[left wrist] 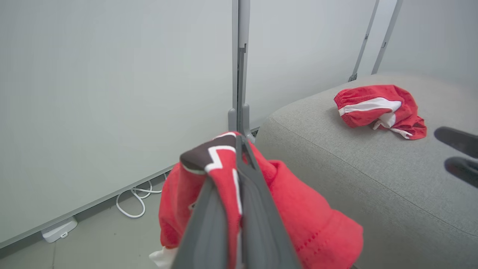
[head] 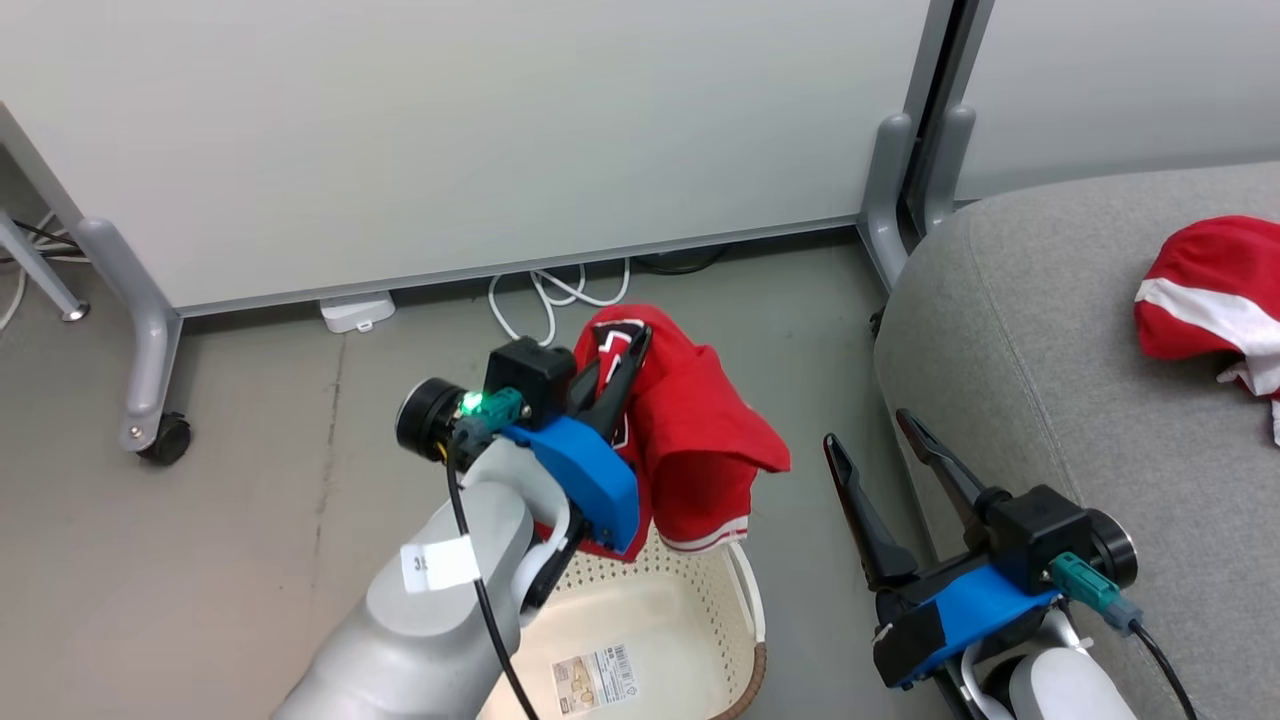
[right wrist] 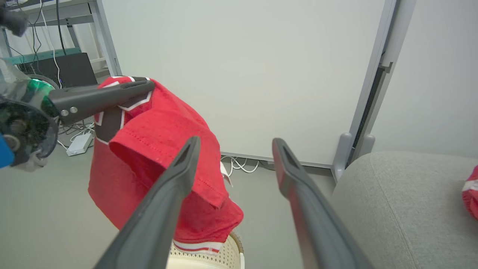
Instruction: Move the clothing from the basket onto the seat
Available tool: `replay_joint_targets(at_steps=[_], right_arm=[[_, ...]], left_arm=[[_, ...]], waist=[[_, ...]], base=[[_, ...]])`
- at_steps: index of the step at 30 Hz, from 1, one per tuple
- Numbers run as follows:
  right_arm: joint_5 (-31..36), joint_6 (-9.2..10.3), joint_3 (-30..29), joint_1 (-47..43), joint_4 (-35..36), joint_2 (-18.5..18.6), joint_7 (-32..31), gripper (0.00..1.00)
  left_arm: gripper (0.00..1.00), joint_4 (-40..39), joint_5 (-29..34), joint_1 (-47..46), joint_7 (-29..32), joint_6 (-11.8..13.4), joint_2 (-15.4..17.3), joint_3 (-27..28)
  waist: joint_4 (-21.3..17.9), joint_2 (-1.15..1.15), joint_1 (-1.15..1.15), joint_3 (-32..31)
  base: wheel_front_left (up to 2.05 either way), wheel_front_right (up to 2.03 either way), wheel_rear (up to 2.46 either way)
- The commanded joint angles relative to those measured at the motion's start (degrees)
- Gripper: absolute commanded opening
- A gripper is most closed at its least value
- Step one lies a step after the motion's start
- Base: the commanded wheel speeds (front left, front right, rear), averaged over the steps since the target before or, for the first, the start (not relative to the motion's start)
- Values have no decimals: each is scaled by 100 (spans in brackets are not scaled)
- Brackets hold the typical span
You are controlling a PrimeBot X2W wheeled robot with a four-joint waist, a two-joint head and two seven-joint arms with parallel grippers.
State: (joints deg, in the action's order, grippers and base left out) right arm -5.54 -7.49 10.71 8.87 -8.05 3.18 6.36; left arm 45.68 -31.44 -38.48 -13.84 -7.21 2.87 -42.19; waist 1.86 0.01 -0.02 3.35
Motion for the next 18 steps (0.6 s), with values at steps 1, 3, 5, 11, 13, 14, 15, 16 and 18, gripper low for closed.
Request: replay_joint_targets(at_steps=[1, 3, 5, 11, 13, 14, 15, 16, 18], right_arm=[[-12, -1, -17, -119, -19, -14, 11, 100], [-24, -1, -20, -147, -37, -19, 21, 100], [-35, -1, -13, -165, -72, -23, 25, 100], [-17, -1, 17, -217, -114, -29, 17, 100], [-16, -1, 22, -222, -116, -29, 12, 100], [-17, -1, 26, -226, -119, -30, 11, 100], [-20, -1, 30, -230, -120, -31, 10, 100], [-34, -1, 39, -229, -119, -32, 10, 100], [-54, -1, 50, -226, -123, -32, 19, 100]], left_arm=[[0, 0, -133, -159, 27, -42, 5, -76], [0, -2, -276, -276, 49, -42, 6, -168], [0, -26, -408, -370, 86, -42, 3, -273], [0, 9, -665, -579, 79, -42, 5, -533], [0, 52, -723, -629, 62, -42, 4, -588], [0, 73, -752, -648, 51, -42, 4, -609], [0, 93, -769, -668, 47, -41, 4, -628], [0, 116, -795, -681, 43, -41, 5, -646], [0, 151, -830, -687, 22, -41, 4, -694]], waist=[[44, -1, 2, -56], [74, -1, 2, -94], [113, -1, 2, -149], [221, -1, 2, -258], [240, -1, 2, -273], [247, -1, 2, -281], [252, -1, 2, -286], [255, -1, 2, -286], [257, -1, 2, -282]], base=[[0, 0, 0], [0, 0, 0], [0, 0, 0], [0, 0, 0], [0, 0, 0], [0, 0, 0], [0, 0, 0], [0, 0, 0], [0, 0, 0]])
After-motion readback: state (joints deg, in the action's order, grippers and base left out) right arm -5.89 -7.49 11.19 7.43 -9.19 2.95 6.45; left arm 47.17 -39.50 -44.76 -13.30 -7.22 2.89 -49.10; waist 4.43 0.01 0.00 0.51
